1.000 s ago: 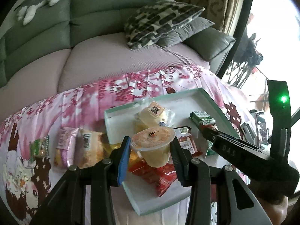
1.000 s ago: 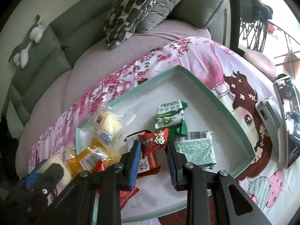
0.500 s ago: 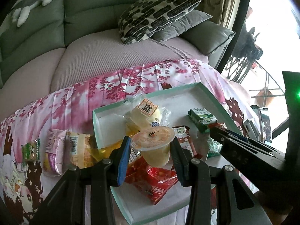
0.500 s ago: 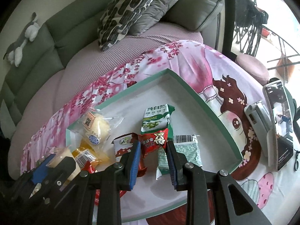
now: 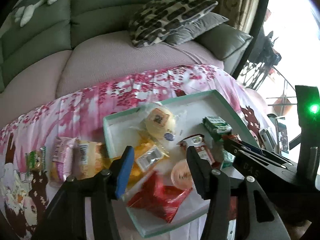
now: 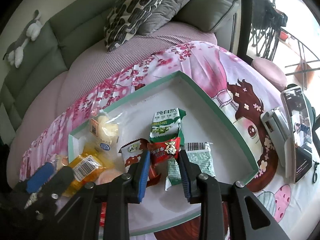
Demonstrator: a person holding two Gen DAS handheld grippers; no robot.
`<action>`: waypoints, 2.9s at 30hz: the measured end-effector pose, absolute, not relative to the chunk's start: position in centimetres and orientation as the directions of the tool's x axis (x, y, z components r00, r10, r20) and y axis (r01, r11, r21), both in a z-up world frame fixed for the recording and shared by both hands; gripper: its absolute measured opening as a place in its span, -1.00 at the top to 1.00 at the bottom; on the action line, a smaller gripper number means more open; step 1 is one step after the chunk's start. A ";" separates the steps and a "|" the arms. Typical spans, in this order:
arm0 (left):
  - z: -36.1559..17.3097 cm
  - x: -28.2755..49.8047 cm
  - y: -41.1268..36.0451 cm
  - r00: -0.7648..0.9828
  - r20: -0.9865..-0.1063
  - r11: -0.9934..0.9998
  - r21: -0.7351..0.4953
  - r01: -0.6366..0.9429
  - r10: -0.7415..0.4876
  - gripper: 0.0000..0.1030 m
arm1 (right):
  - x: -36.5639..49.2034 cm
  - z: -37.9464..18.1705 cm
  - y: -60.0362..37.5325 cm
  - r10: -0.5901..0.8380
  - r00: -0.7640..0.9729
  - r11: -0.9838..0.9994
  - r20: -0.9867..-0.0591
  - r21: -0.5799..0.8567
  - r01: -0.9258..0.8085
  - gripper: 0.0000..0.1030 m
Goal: Organize snacks
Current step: 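Open both tools to drop the candy and pudding cup into the tray, then withdraw both open tools from the tray toward the snacks on the bedspread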
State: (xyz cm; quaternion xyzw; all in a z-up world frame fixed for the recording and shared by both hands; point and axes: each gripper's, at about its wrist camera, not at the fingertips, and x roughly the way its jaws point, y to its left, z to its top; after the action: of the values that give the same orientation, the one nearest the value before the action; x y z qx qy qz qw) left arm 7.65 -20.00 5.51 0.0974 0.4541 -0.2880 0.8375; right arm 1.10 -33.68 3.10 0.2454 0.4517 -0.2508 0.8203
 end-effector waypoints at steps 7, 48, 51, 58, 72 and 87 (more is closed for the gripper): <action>6.5 9.0 -17.2 0.468 -0.807 0.866 -0.102 0.490 -0.360 -0.21 | 1.3 2.6 -33.7 -0.190 0.437 0.754 -0.879 0.154 0.639 0.37; 3.4 11.1 -14.0 0.440 -0.839 0.914 -0.153 0.375 -0.321 -0.94 | 1.5 2.1 -33.4 -0.177 0.437 0.772 -0.882 0.151 0.618 -1.00; 3.5 11.0 -13.9 0.438 -0.835 0.911 -0.166 0.378 -0.334 -0.94 | 1.5 2.5 -33.0 -0.179 0.451 0.779 -0.874 0.154 0.608 -1.00; 4.8 11.7 -10.7 0.483 -0.809 0.928 -0.194 0.319 -0.336 -0.95 | 2.4 3.5 -31.2 -0.168 0.485 0.811 -0.858 0.159 0.563 -1.00; 6.8 13.8 -0.3 0.565 -0.788 0.969 -0.182 0.164 -0.244 -0.95 | 5.0 4.5 -25.9 -0.146 0.522 0.882 -0.840 0.128 0.454 -1.00; 5.1 14.6 17.5 0.604 -0.795 0.922 -0.275 -0.274 -0.058 -0.95 | 11.6 4.8 -12.3 0.060 0.568 0.970 -0.820 0.183 0.161 -1.00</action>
State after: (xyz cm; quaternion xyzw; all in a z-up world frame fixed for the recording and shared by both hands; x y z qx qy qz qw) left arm 14.63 17.55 5.09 -0.1882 0.4405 0.0616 0.8756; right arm 11.61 -12.29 4.77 0.1192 0.4636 -0.0288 0.8775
